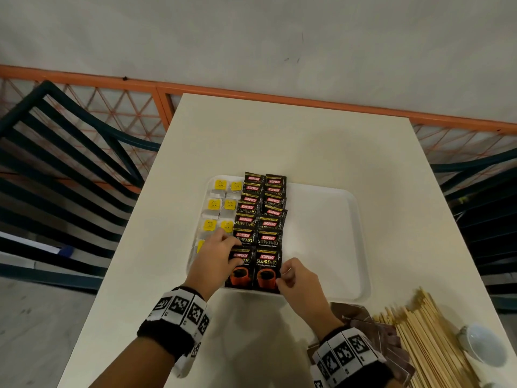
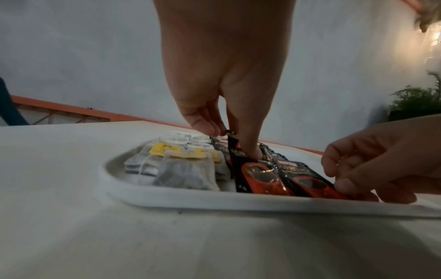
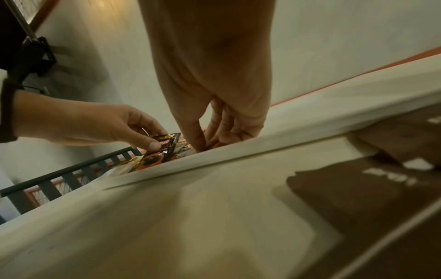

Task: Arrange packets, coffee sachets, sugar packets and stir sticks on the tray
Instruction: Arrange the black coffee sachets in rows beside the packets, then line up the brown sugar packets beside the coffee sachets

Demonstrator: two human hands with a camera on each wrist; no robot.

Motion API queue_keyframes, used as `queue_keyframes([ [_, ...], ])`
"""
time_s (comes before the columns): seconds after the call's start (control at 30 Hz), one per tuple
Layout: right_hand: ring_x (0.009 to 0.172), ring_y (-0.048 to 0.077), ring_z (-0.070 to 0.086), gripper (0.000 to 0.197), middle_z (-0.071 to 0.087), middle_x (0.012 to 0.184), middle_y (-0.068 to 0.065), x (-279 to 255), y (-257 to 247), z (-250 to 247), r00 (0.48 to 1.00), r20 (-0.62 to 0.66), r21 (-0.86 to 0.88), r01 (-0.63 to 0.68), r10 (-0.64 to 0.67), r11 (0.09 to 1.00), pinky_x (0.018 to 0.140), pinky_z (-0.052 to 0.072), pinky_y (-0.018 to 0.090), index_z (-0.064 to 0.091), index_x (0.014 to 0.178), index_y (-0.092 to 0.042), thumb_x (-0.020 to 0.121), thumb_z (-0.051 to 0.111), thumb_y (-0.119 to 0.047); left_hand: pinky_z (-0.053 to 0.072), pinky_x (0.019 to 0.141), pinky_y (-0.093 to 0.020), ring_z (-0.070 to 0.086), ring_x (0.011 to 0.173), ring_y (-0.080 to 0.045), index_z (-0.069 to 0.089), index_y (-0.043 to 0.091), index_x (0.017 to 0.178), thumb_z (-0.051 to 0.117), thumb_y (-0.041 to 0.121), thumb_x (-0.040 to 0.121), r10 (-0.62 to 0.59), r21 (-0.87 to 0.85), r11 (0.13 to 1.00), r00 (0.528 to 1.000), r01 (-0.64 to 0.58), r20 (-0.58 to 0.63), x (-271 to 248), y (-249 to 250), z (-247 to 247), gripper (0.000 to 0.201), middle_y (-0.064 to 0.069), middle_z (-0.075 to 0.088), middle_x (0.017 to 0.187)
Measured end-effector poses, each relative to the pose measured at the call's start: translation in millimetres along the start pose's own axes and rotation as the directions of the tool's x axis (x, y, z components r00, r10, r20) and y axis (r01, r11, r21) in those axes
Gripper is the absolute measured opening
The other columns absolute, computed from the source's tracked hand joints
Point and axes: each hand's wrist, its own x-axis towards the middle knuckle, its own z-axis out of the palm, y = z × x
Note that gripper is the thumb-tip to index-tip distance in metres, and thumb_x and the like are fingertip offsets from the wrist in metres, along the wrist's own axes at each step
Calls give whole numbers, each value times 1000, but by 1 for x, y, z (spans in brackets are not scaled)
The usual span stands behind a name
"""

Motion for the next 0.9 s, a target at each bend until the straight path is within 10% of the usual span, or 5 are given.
queue_keyframes([
  [0.27,63,2,46,12,50,70,-11,-4,-2,0,1000,-3,-91,17,-17,996,56,35,11,49,87,-22,87,59,-16,52,67,-38,61,89,-30,66,10,108,81,15,65,112,118,988,989,-101,-93,-8,2,3,46,-13,60,99],
  [0.37,64,3,47,8,51,74,-11,-16,-3,-7,998,3,-100,58,-58,993,58,38,9,51,87,-23,87,59,-18,53,79,-36,57,101,-24,61,12,115,70,12,76,138,3,990,986,-138,-94,-18,8,4,40,-8,56,111],
  [0.7,86,6,53,4,57,93,-8,-82,38,-59,1000,-28,-208,-9,3,978,77,43,16,54,91,-26,89,56,-22,35,71,-11,42,77,1,54,25,117,52,25,90,345,-159,938,874,-308,341,-63,50,40,27,12,46,101],
  [0.9,124,20,35,64,38,132,1,-107,76,-98,992,-44,-508,-121,114,853,107,30,36,37,135,-24,80,61,-48,41,82,-16,47,90,-3,54,25,118,52,27,91,343,-155,939,850,-306,400,-71,85,69,28,6,51,114],
])
